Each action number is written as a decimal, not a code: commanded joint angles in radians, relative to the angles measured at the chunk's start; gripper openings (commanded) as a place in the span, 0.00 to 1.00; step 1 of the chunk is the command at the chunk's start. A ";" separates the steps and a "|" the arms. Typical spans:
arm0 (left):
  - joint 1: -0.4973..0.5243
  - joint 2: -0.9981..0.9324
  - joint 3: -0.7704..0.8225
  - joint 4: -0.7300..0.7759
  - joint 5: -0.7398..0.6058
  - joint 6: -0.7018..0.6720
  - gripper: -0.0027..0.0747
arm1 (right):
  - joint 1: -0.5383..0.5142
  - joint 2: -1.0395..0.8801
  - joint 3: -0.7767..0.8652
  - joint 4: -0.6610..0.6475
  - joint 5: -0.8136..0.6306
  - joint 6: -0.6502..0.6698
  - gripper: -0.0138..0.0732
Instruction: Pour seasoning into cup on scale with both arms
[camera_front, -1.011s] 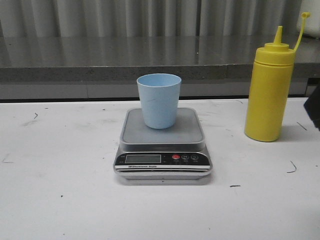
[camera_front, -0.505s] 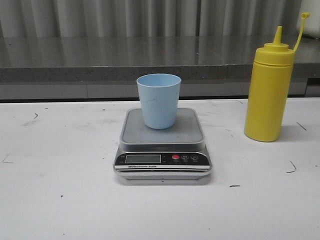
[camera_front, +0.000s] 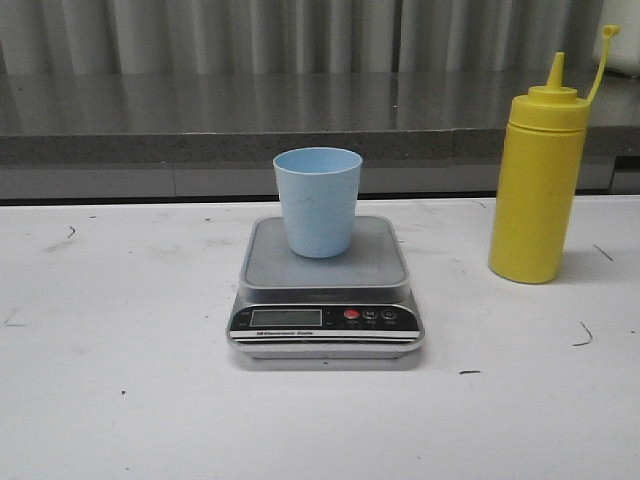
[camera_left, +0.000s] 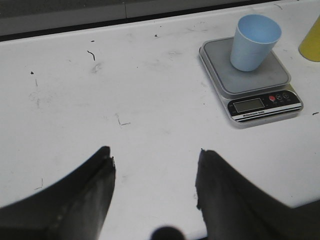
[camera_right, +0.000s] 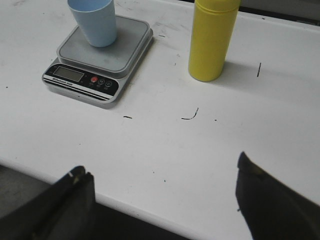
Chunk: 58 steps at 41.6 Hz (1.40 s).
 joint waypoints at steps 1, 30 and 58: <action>0.001 0.007 -0.026 -0.004 -0.073 -0.003 0.50 | 0.002 0.009 -0.034 -0.003 -0.060 -0.015 0.83; 0.001 0.007 -0.005 -0.004 -0.071 -0.003 0.01 | 0.002 0.009 -0.034 -0.003 -0.053 -0.015 0.08; 0.139 -0.185 0.338 -0.007 -0.577 -0.003 0.01 | 0.000 0.009 -0.034 -0.003 -0.049 -0.015 0.08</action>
